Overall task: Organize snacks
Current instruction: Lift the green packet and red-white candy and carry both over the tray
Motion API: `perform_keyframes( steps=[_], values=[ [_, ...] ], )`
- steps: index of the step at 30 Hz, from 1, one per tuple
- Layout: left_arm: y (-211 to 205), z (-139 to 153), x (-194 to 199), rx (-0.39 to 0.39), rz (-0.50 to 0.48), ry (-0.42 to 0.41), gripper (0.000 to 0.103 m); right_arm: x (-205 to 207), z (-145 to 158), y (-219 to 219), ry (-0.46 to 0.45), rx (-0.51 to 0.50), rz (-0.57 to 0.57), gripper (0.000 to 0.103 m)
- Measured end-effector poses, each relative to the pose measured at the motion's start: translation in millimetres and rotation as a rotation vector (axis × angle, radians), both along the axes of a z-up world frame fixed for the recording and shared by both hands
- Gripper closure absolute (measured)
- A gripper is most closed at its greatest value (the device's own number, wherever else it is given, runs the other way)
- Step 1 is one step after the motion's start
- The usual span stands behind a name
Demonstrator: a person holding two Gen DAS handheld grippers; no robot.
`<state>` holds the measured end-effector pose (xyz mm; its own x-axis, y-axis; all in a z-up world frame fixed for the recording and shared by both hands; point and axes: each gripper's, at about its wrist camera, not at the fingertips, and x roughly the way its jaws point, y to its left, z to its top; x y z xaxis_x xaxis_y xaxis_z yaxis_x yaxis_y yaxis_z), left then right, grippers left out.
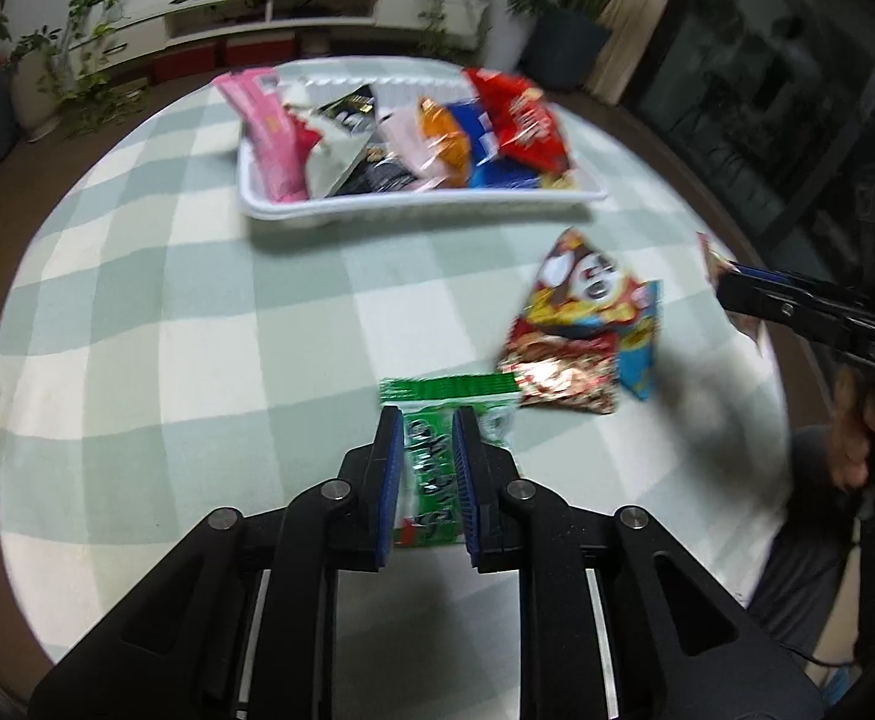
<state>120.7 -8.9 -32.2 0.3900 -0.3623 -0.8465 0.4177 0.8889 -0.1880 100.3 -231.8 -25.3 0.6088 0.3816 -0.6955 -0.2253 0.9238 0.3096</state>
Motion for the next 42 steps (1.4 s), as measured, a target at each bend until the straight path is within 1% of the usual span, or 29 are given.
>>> perform_keyframes(
  steps=[1,2,3,4,5,6,7,8,9,10,11,12,13,14,16,17,23,25,28,33,38,42],
  values=[
    [-2,-3,1,0.011,0.015,0.008,0.068,0,-3,1,0.003,0.0,0.0,0.068],
    [-5,-7,2,0.028,0.025,0.015,0.046,-1,-6,4,0.006,0.003,0.003,0.068],
    [-11,-12,1,0.043,0.02,0.019,0.039,-2,-7,6,0.007,0.006,0.008,0.068],
    [-17,-16,-1,0.049,0.009,0.027,0.035,-4,-8,8,0.007,0.007,0.011,0.068],
    [-22,-19,-2,0.05,0.004,0.036,0.034,-5,-8,10,0.006,0.008,0.017,0.068],
    [-26,-22,-3,0.053,0.003,0.044,0.029,-7,-8,11,0.005,0.008,0.019,0.068],
    [-29,-25,-4,0.062,0.003,0.048,0.027,-8,-8,11,0.003,0.008,0.022,0.068],
    [-32,-27,-4,0.072,0.004,0.044,0.026,-9,-8,11,0.002,0.008,0.021,0.068],
    [-34,-29,-2,0.085,0.006,0.033,0.029,-9,-8,11,0.002,0.008,0.02,0.068],
    [-34,-31,-1,0.093,0.009,0.024,0.038,-10,-8,11,0.001,0.009,0.017,0.068],
    [-33,-35,2,0.108,0.016,0.021,0.062,-11,-8,10,0.0,0.012,0.015,0.068],
    [-33,-34,2,0.132,0.021,-0.005,0.07,-13,-8,9,0.0,0.015,0.011,0.068],
    [-32,-34,2,0.145,0.015,-0.011,0.078,-14,-7,8,-0.001,0.016,0.009,0.068],
    [-32,-34,1,0.139,0.002,-0.011,0.081,-16,-7,8,-0.005,0.016,0.008,0.068],
    [-36,-35,-5,0.162,-0.022,-0.041,0.083,-17,-6,7,-0.007,0.014,0.008,0.068],
    [-36,-35,-7,0.159,-0.025,-0.047,0.084,-17,-6,7,-0.008,0.013,0.007,0.068],
    [-23,-31,-7,0.071,-0.011,-0.022,0.085,-23,-1,11,-0.019,0.003,0.018,0.068],
    [-14,-23,-5,0.023,0.004,-0.018,0.085,-21,0,11,-0.022,0.005,0.017,0.068],
    [-3,-5,-1,-0.03,0.027,-0.033,0.085,-19,2,10,-0.018,0.011,0.005,0.068],
    [11,19,12,-0.1,0.049,-0.05,0.085,-12,2,10,-0.008,0.018,-0.011,0.068],
    [14,36,29,-0.127,0.052,-0.069,0.085,-1,3,15,0.006,0.018,-0.017,0.068],
    [14,50,58,-0.126,0.06,-0.096,0.085,12,13,17,-0.001,0.012,-0.034,0.068]
  ],
)
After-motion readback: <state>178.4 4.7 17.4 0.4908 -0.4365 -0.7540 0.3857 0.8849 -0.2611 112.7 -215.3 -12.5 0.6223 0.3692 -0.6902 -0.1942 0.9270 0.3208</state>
